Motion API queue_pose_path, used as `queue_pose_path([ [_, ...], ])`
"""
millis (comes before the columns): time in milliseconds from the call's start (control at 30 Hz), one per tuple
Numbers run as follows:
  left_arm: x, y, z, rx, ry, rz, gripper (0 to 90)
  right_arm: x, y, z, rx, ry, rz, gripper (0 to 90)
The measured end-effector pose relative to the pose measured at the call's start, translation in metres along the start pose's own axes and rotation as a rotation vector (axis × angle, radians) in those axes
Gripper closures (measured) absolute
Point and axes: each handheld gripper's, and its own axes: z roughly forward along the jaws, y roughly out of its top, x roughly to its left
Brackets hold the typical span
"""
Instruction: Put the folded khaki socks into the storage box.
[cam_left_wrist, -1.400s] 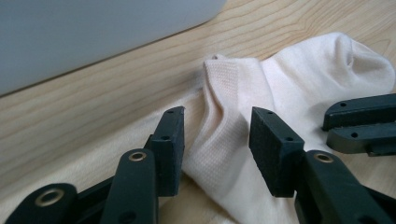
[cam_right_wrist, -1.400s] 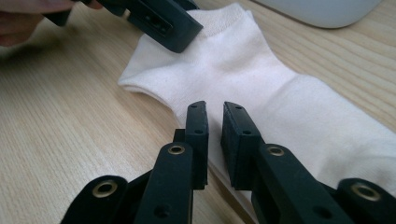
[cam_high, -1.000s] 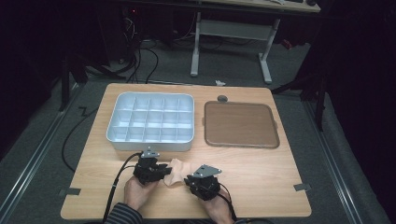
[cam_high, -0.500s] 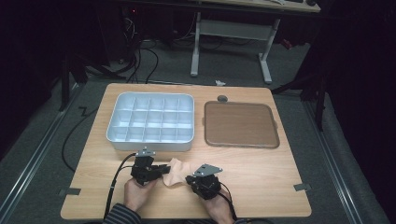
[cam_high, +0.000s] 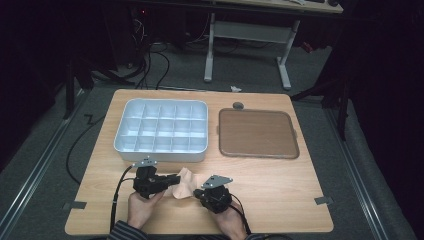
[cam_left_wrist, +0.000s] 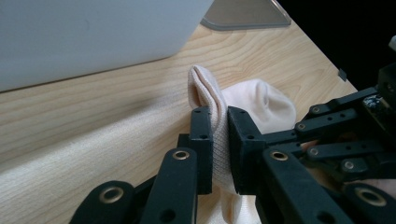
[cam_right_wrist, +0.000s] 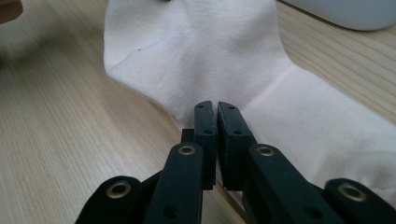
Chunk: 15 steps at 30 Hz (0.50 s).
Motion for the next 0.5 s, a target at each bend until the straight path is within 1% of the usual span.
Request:
queue_pose_path([
  [33, 0.000, 0.000, -0.001, -0.003, 0.002, -0.001, 81.4, 0.001, 0.002, 0.001, 0.003, 0.001, -0.010, 86.5],
  [100, 0.001, 0.000, -0.004, -0.008, 0.004, 0.000, 81.4, 0.005, 0.006, -0.003, -0.018, -0.005, -0.023, 86.9],
  [133, 0.001, 0.001, -0.006, -0.009, 0.008, 0.002, 81.4, 0.005, 0.007, -0.006, -0.030, -0.003, -0.023, 87.4],
  [200, 0.001, 0.003, -0.008, -0.009, 0.013, 0.006, 81.4, 0.003, 0.010, -0.011, -0.038, -0.008, -0.010, 88.1],
  [300, -0.001, 0.007, -0.010, -0.007, 0.028, 0.029, 81.4, -0.001, 0.011, -0.013, -0.025, -0.028, -0.008, 89.0],
  [333, -0.001, 0.007, -0.010, -0.007, 0.028, 0.029, 81.4, -0.003, 0.010, -0.012, -0.017, -0.034, -0.011, 89.0],
  [367, -0.002, 0.009, -0.011, -0.006, 0.028, 0.037, 81.4, -0.004, 0.010, -0.011, -0.010, -0.037, -0.010, 89.0],
  [433, -0.003, 0.009, -0.011, -0.005, 0.025, 0.039, 81.3, -0.005, 0.010, -0.008, 0.006, -0.041, -0.012, 89.0],
  [500, -0.003, 0.009, -0.012, -0.001, 0.020, 0.039, 81.3, -0.007, 0.011, -0.003, 0.017, -0.032, -0.009, 88.9],
])
